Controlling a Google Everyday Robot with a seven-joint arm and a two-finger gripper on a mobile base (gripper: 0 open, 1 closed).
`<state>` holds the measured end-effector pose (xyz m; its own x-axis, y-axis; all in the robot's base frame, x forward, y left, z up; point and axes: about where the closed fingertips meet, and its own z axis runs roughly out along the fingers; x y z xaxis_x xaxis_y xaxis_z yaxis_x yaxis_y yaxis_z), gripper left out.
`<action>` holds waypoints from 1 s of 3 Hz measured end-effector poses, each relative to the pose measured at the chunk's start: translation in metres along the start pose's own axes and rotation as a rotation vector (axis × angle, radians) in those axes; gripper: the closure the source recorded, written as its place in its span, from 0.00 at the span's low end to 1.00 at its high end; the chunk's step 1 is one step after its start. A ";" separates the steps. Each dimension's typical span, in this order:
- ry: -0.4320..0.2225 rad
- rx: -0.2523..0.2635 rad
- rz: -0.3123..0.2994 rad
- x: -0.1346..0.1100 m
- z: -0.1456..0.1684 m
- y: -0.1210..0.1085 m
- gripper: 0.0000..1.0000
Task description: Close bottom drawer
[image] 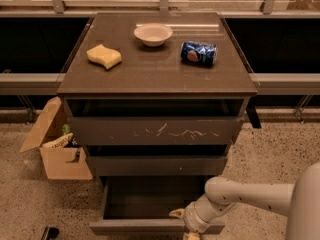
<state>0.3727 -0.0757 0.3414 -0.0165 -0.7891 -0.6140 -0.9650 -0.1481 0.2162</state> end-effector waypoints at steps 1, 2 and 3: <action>0.012 -0.015 0.019 0.037 0.048 -0.007 0.47; 0.050 -0.020 0.039 0.056 0.082 -0.017 0.70; 0.103 0.003 0.065 0.078 0.121 -0.037 0.99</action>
Offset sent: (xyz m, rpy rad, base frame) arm -0.0015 0.0133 -0.1458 -0.1105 0.0365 -0.0146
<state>0.3752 -0.0595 0.1943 -0.0526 -0.8540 -0.5176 -0.9636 -0.0926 0.2507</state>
